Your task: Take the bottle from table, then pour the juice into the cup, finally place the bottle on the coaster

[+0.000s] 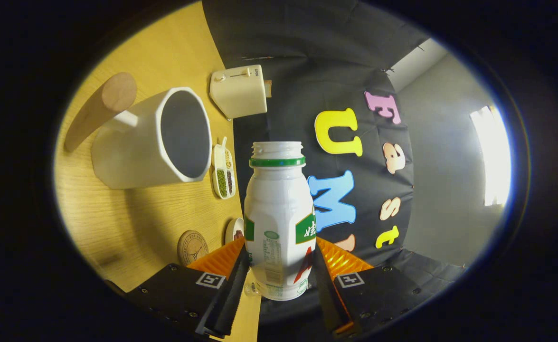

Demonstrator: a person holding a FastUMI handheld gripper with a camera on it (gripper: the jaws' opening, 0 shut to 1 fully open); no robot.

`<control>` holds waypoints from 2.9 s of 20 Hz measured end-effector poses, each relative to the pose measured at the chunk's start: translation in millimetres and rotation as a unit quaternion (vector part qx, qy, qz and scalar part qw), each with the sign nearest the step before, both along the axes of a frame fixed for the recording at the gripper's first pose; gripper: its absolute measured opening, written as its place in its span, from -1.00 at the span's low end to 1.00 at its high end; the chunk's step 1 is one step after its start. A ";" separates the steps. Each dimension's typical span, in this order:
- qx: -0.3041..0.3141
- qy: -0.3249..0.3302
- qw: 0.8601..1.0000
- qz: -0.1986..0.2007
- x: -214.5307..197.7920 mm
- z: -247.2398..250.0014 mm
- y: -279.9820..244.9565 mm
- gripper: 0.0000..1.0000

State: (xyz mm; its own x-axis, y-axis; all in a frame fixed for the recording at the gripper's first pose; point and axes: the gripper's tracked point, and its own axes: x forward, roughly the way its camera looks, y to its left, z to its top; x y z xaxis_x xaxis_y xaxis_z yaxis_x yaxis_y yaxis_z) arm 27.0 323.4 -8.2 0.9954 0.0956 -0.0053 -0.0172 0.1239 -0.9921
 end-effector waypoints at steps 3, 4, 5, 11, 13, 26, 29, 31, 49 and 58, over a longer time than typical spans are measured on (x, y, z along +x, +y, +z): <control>-0.023 -0.013 1.000 0.003 -3.0 -0.8 2.1 0.41; -0.028 -0.015 0.999 0.004 -3.6 0.4 2.6 0.41; -0.033 -0.018 0.999 0.005 -5.4 1.6 3.2 0.41; -0.064 -0.034 0.997 0.012 -8.4 6.3 8.1 0.41; -0.071 -0.036 0.997 0.013 -7.7 6.6 7.7 0.41; -0.117 -0.061 0.991 0.017 -10.0 6.1 9.2 0.40; -0.126 -0.070 0.989 0.021 -10.1 6.1 9.8 0.40; -0.131 -0.075 0.988 0.024 -11.3 5.9 11.8 0.40; -0.164 -0.101 0.980 0.043 -11.9 3.7 13.6 0.40; -0.189 -0.117 0.974 0.052 -13.9 1.9 14.7 0.40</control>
State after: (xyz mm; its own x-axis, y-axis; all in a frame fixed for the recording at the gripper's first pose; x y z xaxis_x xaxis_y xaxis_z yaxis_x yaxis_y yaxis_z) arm 13.1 338.1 -6.3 0.9588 0.2303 0.1662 0.2217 -0.2414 -0.9448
